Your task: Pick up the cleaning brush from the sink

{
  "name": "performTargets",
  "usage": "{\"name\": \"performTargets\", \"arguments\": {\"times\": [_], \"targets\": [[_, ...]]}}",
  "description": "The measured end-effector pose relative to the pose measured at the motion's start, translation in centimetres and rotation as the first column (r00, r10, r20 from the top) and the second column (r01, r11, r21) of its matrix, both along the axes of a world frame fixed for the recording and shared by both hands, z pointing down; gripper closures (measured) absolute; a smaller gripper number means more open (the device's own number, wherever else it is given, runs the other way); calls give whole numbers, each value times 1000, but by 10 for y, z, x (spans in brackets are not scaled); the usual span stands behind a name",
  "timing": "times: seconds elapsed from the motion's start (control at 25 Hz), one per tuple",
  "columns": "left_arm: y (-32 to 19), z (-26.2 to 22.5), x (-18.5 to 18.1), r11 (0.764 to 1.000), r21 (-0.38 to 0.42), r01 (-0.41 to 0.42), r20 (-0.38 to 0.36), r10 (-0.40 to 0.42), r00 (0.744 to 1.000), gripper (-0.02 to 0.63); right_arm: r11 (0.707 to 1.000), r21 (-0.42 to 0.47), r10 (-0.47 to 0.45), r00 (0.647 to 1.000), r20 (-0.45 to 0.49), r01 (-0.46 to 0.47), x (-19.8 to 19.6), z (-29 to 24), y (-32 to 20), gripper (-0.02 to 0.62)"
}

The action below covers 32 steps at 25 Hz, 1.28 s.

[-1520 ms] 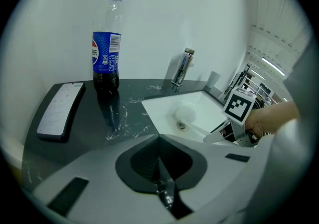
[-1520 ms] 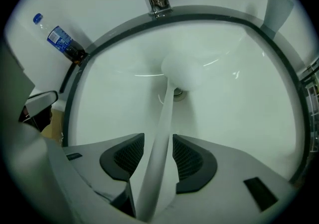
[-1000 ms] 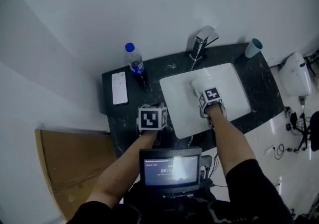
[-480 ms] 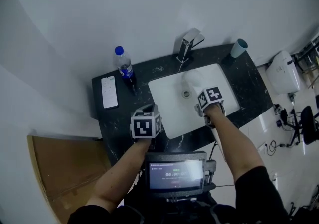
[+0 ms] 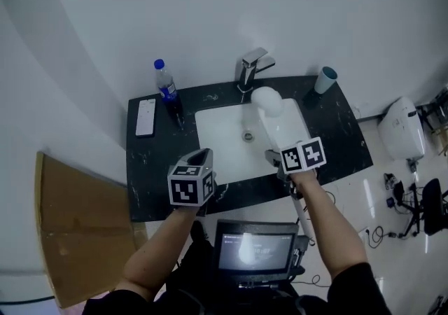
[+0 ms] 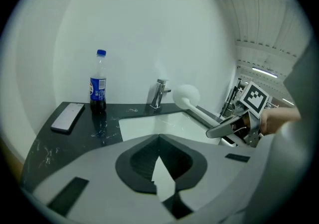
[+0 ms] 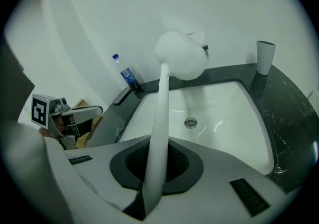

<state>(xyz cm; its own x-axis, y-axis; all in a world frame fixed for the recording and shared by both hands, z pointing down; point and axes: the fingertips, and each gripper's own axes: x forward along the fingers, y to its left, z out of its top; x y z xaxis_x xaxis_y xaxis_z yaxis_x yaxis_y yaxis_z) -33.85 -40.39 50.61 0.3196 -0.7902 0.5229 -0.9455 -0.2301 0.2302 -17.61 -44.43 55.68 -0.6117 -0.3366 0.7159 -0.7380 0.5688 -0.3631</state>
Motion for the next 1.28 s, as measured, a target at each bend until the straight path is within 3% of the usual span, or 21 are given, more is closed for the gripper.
{"name": "performTargets", "arguments": {"times": [0.24,0.48,0.84,1.04,1.28], "targets": [[68,-39,56,991,70,114,-9,-113,994,617,980,170,-116,991,68,103,51,-61,54,594],[129,-82,77,976,193,104,23,-111,994,617,953,293,-117,987,108,81,74,-107,112,594],[204,-96,112,958,275,81,38,-95,995,617,923,384,-88,984,156,22,112,-143,199,594],[245,-122,169,933,353,74,95,-115,989,617,886,464,-103,976,191,2,173,-166,236,594],[290,-149,255,893,437,109,101,-170,980,616,856,511,-204,958,199,76,259,-189,280,594]]}}
